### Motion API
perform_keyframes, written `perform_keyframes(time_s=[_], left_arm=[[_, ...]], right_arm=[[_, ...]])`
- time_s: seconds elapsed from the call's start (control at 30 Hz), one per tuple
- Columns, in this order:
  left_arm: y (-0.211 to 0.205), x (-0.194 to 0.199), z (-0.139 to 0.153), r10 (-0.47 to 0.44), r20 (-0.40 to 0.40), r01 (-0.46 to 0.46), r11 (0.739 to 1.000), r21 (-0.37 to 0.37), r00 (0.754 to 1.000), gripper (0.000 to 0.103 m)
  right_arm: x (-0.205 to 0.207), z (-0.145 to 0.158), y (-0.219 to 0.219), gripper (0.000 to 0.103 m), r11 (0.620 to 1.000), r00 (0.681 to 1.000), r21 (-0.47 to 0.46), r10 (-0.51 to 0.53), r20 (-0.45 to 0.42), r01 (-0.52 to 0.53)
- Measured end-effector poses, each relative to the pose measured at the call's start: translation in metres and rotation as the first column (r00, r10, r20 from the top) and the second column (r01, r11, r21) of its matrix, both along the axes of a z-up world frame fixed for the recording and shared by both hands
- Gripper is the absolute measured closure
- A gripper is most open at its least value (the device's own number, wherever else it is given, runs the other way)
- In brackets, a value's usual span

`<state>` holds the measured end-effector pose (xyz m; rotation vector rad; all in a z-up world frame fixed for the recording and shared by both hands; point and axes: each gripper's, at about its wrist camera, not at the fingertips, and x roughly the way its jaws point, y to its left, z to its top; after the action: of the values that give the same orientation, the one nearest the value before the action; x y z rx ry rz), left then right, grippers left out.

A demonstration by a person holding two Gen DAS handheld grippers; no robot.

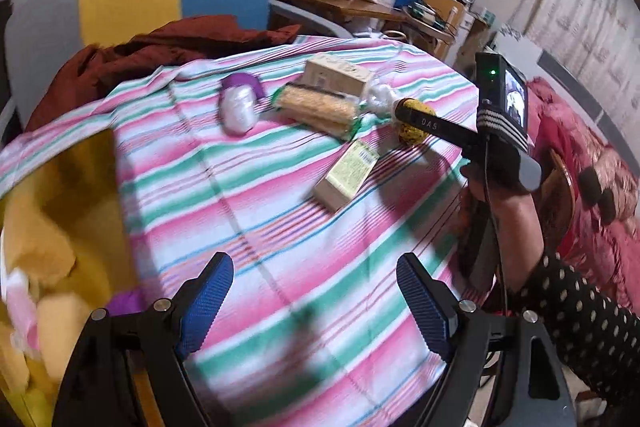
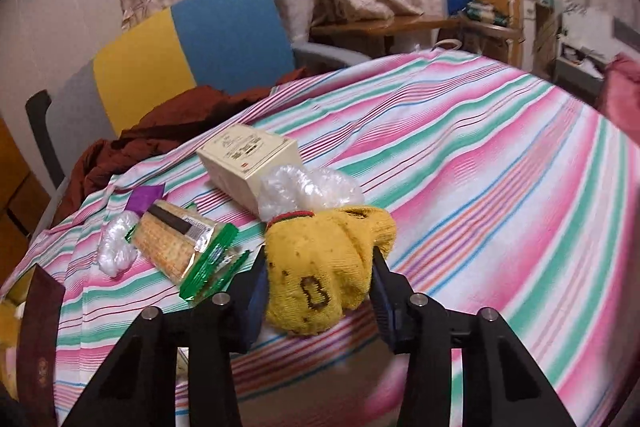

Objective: Organize objects
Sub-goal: 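Grasp the yellow sponge with the right tool while the left tool moves to the green-labelled box, then grasp the green-labelled box with the left tool while the right tool holds the sponge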

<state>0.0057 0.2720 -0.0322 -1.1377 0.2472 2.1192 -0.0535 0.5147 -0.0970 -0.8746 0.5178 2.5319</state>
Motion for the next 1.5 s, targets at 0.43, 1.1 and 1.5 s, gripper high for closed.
perform_keyframes(time_s=[0.43,1.1,1.5], left_arm=[[0.094,-0.043,-0.041,-0.135,-0.074,0.12,0.976,-0.181,0.988,0.018],[0.095,-0.04,-0.065,-0.1,-0.136,0.081,0.987,-0.137,0.986,0.073],[0.059,-0.015,-0.064,-0.033,-0.201,0.014,0.995,-0.097,0.979,0.073]], right_arm=[[0.009,0.001,-0.007,0.058,0.993,0.997,0.088,-0.073,-0.027,0.076],[0.011,0.003,-0.014,0.058,0.988,0.996,0.134,-0.07,-0.051,0.077],[0.025,0.017,-0.043,0.058,0.98,0.99,0.197,0.02,-0.141,0.009]])
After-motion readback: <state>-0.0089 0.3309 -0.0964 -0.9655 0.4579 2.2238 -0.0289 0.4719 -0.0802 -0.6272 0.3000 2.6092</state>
